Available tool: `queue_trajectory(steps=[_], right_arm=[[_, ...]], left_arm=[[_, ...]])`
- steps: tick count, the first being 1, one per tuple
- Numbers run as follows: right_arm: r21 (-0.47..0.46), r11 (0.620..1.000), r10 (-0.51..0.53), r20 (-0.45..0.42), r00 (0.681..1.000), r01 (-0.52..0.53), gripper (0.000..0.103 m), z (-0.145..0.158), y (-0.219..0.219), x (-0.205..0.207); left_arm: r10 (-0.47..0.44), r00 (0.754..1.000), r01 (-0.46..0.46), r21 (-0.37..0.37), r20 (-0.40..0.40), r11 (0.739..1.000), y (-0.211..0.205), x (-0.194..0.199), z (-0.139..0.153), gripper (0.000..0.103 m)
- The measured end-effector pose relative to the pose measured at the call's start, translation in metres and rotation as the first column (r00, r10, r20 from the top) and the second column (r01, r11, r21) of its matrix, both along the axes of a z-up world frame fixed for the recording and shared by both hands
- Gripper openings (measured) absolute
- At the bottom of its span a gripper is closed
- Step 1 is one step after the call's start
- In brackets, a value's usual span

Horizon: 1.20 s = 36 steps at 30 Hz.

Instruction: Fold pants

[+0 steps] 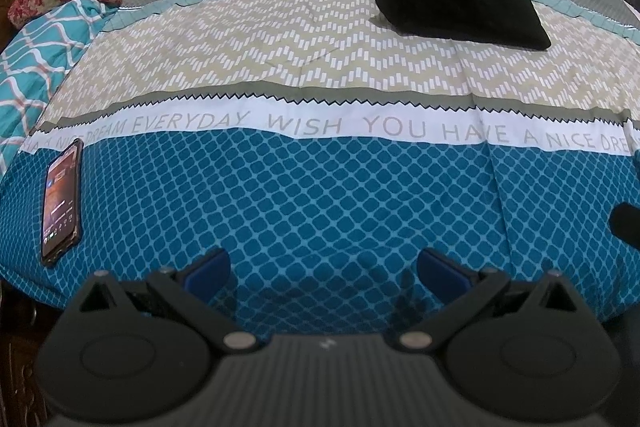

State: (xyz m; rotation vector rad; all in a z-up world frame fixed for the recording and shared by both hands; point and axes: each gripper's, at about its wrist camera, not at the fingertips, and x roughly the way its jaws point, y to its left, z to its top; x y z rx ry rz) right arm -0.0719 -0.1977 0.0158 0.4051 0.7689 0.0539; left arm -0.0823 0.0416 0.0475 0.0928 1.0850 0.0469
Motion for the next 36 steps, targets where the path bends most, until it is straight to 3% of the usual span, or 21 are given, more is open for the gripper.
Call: queue_trajectory(steps=[36], right_arm=[[0.003,1.000,-0.003,-0.006,1.000,0.003,0.091,-0.0018,-0.0004,0.0009]], left_arm=[[-0.003,1.000,0.002,-0.003,-0.030,1.000,-0.0002,0.0033,-0.0063,0.103]])
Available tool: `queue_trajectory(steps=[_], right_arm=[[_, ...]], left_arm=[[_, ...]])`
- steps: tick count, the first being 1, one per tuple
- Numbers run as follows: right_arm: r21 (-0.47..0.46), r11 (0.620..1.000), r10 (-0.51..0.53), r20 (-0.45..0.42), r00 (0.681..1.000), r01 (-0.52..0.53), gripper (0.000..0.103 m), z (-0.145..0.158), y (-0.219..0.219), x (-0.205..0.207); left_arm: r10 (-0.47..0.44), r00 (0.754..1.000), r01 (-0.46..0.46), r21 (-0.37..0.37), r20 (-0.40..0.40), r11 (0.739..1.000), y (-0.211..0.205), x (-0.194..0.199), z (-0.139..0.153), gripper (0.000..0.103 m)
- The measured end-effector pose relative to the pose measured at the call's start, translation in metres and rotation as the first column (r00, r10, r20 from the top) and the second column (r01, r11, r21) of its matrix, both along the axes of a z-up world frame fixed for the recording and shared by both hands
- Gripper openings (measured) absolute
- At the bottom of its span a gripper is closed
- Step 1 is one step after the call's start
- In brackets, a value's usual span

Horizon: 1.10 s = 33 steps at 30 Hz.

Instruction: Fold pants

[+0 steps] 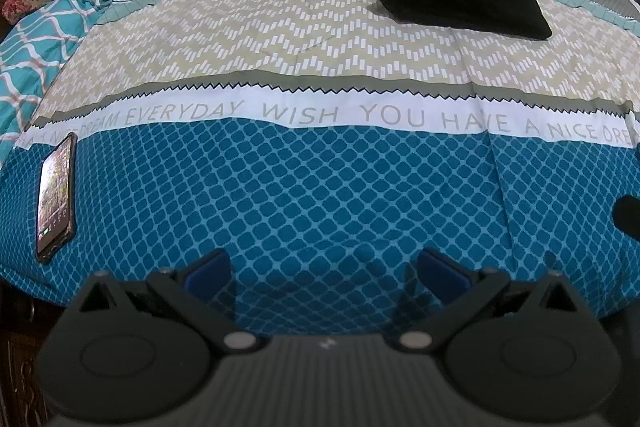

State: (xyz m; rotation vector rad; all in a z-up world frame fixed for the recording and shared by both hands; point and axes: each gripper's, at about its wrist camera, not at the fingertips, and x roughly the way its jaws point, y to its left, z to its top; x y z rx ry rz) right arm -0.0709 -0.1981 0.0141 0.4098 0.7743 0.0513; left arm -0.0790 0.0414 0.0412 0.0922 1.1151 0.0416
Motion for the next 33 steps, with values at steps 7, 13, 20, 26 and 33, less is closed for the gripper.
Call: queue_trajectory(steps=[7,13,20,26,33], right_arm=[[0.001,1.000,0.001,-0.001,1.000,-0.001,0.091,-0.0006,-0.0008,0.0007],[0.001,1.000,0.000,-0.001,1.000,0.000,0.091,-0.0007,-0.0009,0.0007],[0.002,1.000,0.000,-0.005,1.000,0.000,0.091,-0.0036,-0.0007,0.0010],[0.000,1.000,-0.001,-0.007,1.000,0.001,0.091,-0.0040,0.0006,-0.0002],[-0.001,1.000,0.000,-0.006,1.000,0.000,0.091,-0.0040,0.0011,-0.0002]], left_arm=[[-0.001,1.000,0.001,0.001,-0.005,1.000,0.0010,0.0003,-0.0016,0.103],[-0.002,1.000,0.002,0.000,-0.008,1.000,0.0011,0.0004,-0.0020,0.103],[-0.004,1.000,0.004,0.002,-0.007,1.000,0.0008,0.0001,-0.0033,0.103],[-0.006,1.000,0.006,0.001,-0.003,1.000,0.0014,0.0002,-0.0020,0.103],[-0.012,1.000,0.012,-0.021,-0.008,1.000,0.0034,0.0006,-0.0003,0.103]])
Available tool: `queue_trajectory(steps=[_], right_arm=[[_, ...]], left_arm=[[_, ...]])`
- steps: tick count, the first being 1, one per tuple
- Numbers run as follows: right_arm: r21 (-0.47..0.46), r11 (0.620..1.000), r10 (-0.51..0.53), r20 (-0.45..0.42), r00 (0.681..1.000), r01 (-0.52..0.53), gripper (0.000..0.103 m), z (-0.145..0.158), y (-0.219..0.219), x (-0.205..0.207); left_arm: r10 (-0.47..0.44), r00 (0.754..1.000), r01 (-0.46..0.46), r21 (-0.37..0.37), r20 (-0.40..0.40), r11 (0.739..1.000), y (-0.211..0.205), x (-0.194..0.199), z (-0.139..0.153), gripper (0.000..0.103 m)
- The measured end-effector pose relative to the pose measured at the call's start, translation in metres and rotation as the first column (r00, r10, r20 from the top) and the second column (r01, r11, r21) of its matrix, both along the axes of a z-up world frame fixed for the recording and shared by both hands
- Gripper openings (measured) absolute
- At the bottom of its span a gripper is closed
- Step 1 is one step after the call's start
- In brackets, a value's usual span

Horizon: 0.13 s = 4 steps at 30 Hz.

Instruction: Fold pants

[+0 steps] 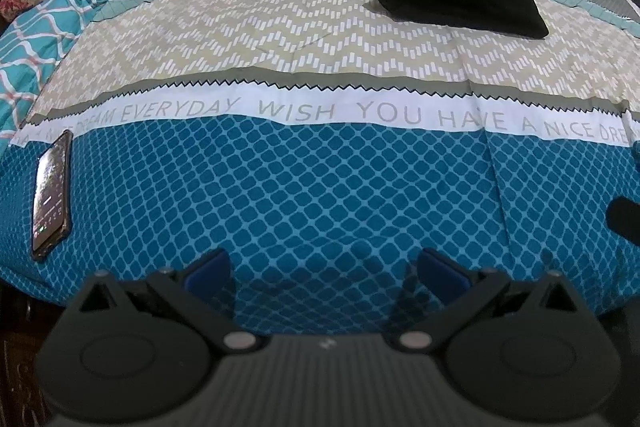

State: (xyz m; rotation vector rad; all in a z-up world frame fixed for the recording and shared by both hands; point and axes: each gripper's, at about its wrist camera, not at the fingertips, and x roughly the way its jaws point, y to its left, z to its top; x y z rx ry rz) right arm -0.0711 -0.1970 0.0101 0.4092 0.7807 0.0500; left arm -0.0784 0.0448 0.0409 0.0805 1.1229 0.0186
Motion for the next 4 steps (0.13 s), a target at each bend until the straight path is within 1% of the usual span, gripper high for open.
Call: queue_trajectory(steps=[4], right_arm=[[-0.003,1.000,0.002,0.003,1.000,-0.002,0.091,0.0004,0.0003,-0.0003]], left_arm=[[-0.005,1.000,0.005,-0.005,-0.001,1.000,-0.0013,-0.0005,-0.0003,0.103]])
